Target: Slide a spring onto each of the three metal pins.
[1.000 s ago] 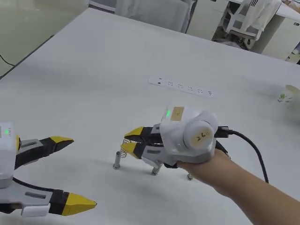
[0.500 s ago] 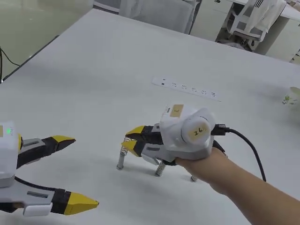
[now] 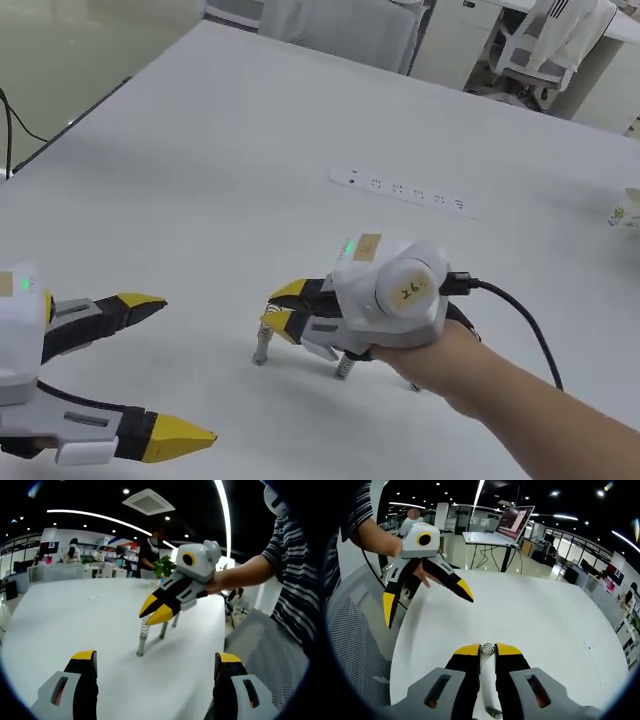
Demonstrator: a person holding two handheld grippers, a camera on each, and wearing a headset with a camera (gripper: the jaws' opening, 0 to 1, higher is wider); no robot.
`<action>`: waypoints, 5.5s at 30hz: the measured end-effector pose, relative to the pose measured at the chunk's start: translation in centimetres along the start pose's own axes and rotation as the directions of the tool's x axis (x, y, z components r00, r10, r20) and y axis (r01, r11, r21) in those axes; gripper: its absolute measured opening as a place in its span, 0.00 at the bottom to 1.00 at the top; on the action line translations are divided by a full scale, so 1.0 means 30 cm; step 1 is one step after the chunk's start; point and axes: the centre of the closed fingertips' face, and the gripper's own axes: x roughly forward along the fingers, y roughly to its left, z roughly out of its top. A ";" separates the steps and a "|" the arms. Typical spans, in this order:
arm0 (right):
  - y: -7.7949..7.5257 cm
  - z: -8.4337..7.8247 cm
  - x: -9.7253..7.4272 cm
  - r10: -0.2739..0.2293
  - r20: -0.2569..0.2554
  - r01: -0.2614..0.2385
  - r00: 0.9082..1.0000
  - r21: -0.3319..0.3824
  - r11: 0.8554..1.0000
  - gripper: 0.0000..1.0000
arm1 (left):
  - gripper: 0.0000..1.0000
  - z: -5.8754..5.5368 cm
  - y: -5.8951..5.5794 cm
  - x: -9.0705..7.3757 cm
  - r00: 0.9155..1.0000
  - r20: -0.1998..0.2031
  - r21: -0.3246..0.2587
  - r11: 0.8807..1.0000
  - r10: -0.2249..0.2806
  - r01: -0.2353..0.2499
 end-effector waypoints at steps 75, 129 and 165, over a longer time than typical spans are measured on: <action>0.012 -0.082 -0.166 -0.064 0.093 0.041 0.994 0.233 0.972 0.27 | 0.98 0.101 -0.022 0.101 0.999 0.014 0.012 0.999 -0.040 0.040; -0.008 -0.417 -0.558 -0.374 0.068 0.291 0.925 0.507 0.811 0.96 | 0.98 0.094 -0.033 0.071 1.000 0.011 0.013 1.000 -0.006 0.006; 0.023 -0.445 -0.587 -0.342 0.045 0.278 0.939 0.489 0.827 0.97 | 0.98 0.052 0.003 0.019 0.999 -0.008 -0.002 0.999 0.045 -0.045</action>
